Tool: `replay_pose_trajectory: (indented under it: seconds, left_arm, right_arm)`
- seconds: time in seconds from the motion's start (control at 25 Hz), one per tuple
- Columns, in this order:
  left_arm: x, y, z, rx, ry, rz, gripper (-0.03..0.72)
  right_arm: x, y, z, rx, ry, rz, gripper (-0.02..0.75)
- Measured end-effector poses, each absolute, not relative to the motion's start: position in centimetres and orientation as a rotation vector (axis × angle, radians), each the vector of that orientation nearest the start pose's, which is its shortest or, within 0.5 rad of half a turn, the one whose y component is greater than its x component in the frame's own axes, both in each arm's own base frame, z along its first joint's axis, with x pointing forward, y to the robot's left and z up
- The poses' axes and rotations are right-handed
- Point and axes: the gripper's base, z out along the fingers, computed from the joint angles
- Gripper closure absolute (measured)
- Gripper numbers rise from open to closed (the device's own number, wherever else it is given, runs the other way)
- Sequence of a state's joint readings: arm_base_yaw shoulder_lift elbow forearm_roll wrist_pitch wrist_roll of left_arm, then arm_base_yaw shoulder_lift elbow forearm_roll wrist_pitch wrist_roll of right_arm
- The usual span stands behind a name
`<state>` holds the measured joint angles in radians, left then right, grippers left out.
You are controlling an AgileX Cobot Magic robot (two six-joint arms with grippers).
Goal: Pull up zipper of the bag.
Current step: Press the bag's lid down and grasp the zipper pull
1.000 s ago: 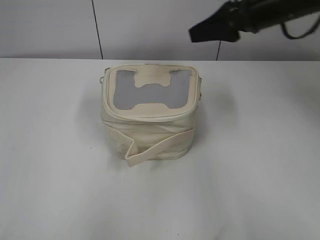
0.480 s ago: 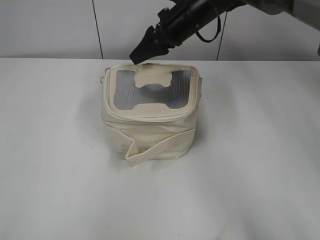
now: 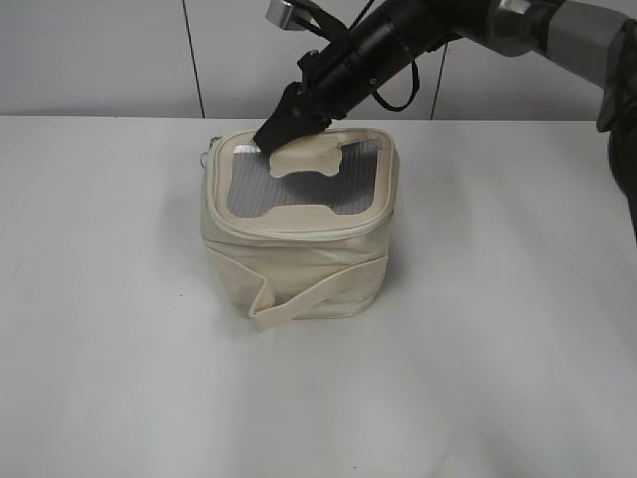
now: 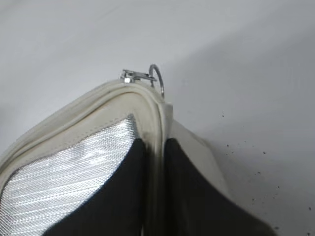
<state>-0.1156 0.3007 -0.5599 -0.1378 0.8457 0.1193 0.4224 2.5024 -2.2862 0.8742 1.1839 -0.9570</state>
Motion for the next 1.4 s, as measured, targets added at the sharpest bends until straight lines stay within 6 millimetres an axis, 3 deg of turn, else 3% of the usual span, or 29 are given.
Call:
replay_pose_trajectory:
  seconds: [0.16,0.28,0.44,0.6,0.72,0.88,1.04,1.4]
  left_arm:
    - [10.7,-4.1,31.2,0.302,2.021,-0.395,0.456]
    - [16.2,-5.7,30.2,0.399,2.104,-0.481,0.498]
    - [23.6,-6.0,29.1,0.583,2.138,-0.699,0.505]
    - [31.3,-4.1,26.4,0.766,2.069,-0.799,0.399]
    - [35.2,-3.8,23.3,0.935,2.019,-0.767,0.307]
    - [38.0,-4.8,19.6,1.142,1.936,-0.690,0.264]
    - [38.9,-6.7,17.1,1.316,1.864,-0.558,0.258]
    - [39.8,-10.7,16.2,1.376,1.810,-0.417,0.276]
  right_arm:
    - [45.5,27.5,19.2,-1.349,2.109,1.006,0.666]
    - [45.5,27.5,19.2,-1.348,2.111,1.006,0.668]
    - [45.5,27.5,19.2,-1.347,2.112,1.007,0.673]
    - [45.5,27.5,19.2,-1.345,2.115,1.010,0.674]
    - [45.5,27.5,19.2,-1.343,2.118,1.012,0.674]
    - [45.5,27.5,19.2,-1.343,2.118,1.012,0.675]
    - [45.5,27.5,19.2,-1.343,2.118,1.012,0.675]
    - [45.5,27.6,19.2,-1.336,2.116,1.022,0.675]
